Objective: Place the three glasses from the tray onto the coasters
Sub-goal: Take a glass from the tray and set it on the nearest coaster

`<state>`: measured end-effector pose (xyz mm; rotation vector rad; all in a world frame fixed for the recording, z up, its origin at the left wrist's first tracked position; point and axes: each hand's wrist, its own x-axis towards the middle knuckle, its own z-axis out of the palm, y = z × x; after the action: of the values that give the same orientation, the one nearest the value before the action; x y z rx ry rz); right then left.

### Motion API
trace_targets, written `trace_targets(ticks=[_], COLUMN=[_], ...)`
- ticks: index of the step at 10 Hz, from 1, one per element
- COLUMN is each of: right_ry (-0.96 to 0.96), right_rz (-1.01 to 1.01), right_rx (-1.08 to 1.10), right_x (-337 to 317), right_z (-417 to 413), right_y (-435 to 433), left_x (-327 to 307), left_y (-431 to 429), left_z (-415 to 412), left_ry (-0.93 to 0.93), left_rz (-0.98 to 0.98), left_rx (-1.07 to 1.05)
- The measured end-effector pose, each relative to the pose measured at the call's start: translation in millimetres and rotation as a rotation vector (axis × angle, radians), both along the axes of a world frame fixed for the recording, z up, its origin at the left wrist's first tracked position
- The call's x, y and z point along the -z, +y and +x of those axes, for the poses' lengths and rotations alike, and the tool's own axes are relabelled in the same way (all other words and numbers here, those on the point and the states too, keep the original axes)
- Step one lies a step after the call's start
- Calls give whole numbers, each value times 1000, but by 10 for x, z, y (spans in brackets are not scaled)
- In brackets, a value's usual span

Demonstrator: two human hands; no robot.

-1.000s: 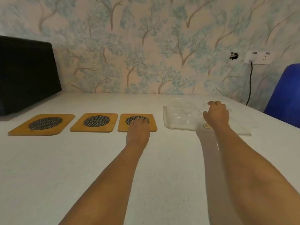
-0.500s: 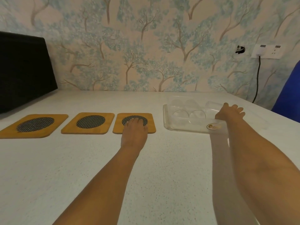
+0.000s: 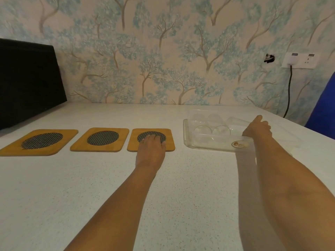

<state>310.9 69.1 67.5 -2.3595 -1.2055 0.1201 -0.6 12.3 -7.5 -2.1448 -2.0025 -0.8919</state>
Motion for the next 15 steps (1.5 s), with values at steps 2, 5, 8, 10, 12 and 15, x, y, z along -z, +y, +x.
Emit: trace_targets(ticks=[2, 5, 8, 10, 12, 15], right_ry=[18, 254, 1214, 1681, 1896, 1991], right_rz=[21, 618, 1011, 905, 753, 451], right_rx=[-16, -131, -159, -308, -346, -320], right_x=[-59, -176, -513, -506, -446, -575], right_z=[-22, -99, -328, -647, -1028, -1496], right_y=[-80, -251, -450, -696, -826, -913], left_x=[0, -34, -18, 4, 2, -27], left_y=[4, -42, -230, -400, -584, -738], left_z=[-3, -4, -121, -234, -385, -591], left_ry=[-7, -42, -45, -13, 18, 56], left_rz=[-3, -14, -16, 3, -33, -142], left_rx=[-2, 0, 14, 0, -13, 21])
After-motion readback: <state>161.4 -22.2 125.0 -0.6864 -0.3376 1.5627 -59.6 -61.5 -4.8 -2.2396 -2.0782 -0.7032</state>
